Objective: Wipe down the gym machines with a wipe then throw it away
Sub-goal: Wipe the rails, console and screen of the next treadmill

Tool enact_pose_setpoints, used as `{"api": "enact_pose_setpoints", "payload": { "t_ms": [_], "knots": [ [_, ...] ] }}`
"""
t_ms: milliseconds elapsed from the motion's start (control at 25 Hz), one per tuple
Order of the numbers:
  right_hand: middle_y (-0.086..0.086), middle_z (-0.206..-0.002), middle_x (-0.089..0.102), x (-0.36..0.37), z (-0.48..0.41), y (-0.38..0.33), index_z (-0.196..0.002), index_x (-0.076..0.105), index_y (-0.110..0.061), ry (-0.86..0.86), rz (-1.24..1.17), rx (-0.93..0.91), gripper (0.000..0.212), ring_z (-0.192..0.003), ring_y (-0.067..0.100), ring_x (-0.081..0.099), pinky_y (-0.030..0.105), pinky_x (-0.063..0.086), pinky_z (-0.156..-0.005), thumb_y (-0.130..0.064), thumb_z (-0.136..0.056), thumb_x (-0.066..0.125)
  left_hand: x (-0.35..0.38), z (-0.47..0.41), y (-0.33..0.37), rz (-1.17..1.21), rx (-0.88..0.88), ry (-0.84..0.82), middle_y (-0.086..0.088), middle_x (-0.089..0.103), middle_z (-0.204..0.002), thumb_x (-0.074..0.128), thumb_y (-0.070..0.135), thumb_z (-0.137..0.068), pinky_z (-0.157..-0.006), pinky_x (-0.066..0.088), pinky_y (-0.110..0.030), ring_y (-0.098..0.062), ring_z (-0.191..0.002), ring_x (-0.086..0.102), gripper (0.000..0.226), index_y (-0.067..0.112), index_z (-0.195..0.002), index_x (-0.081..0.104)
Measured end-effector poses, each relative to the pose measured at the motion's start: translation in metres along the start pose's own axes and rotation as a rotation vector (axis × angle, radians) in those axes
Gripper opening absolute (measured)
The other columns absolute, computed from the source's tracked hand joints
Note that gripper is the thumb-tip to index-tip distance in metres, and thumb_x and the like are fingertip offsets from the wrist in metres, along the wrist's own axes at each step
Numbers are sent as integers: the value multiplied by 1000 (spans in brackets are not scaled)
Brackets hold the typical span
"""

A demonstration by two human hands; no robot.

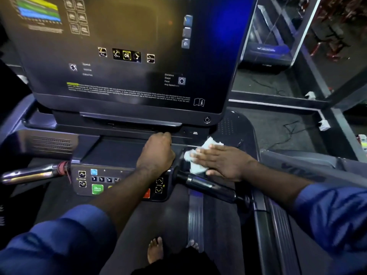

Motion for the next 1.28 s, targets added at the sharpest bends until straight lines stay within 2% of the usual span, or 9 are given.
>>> {"api": "enact_pose_setpoints", "payload": {
  "t_ms": [80,120,280,440,600,800,960,1120,1280],
  "knots": [
    [-5,-175,4,6,-20,-18,-168,7,-23,92,-12,196,69,-161,14,5,43,8,-130,-56,-111,28,3,-3,0,-32,19,3,-10,64,-97,54,2,-82,-79,53,-46,-33,-90,59,14,12,-90,59],
    [-3,-175,4,8,-21,-23,-168,8,-21,96,-12,180,70,-161,15,6,44,8,-130,-56,-111,29,4,-4,1,-36,27,5,-10,64,-97,54,2,-82,-78,52,-45,-32,-90,59,14,12,-90,60],
    [-11,-173,14,-1,-12,9,-167,18,-25,72,88,-195,60,-160,10,10,36,9,-130,-47,-113,33,2,-3,0,-59,35,20,-10,62,-97,54,1,-83,-74,48,-41,-31,-90,60,16,10,-93,62],
    [1,-173,12,27,-27,-31,-166,19,-17,254,-4,116,59,-160,19,12,40,14,-130,-24,-109,33,9,-1,0,-86,49,30,-16,65,-102,56,5,-87,-79,51,-45,-37,-95,63,15,8,-98,66],
    [-6,-172,18,30,-16,-16,-162,33,-17,145,99,-293,55,-159,16,15,37,11,-130,-18,-108,34,6,-4,1,-104,55,57,-19,66,-109,54,7,-90,-86,53,-48,-40,-100,63,19,6,-104,68],
    [2,-173,7,9,-55,-23,-166,13,-15,325,-44,193,60,-159,15,16,39,14,-130,-36,-114,36,4,-1,6,-102,75,34,-19,63,-107,53,16,-95,-79,49,-45,-39,-97,62,19,5,-104,65],
    [-1,-173,6,6,-31,-7,-167,14,-20,163,33,-53,60,-160,17,12,41,12,-130,-40,-114,33,1,-2,7,-100,74,23,-18,64,-108,53,9,-93,-82,52,-47,-37,-98,61,18,5,-105,66],
    [-13,-170,23,26,-3,-11,-157,46,-24,-66,197,-303,52,-159,12,12,43,5,-129,-34,-107,33,1,0,9,-104,118,15,-15,61,-109,48,10,-97,-81,54,-50,-35,-101,59,17,7,-107,61],
    [-19,-163,38,6,-21,-16,-148,55,-31,-103,112,-240,49,-155,13,28,41,16,-126,-33,-106,30,4,1,13,-96,167,-37,-10,58,-111,49,27,-99,-81,51,-49,-31,-104,54,21,12,-111,57]
  ]
}}
Point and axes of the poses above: each hand's wrist, its own z-axis away from the middle knuckle, its own x-axis out of the palm, y = z × x, the point moved 3 cm from there along -z, towards the middle knuckle
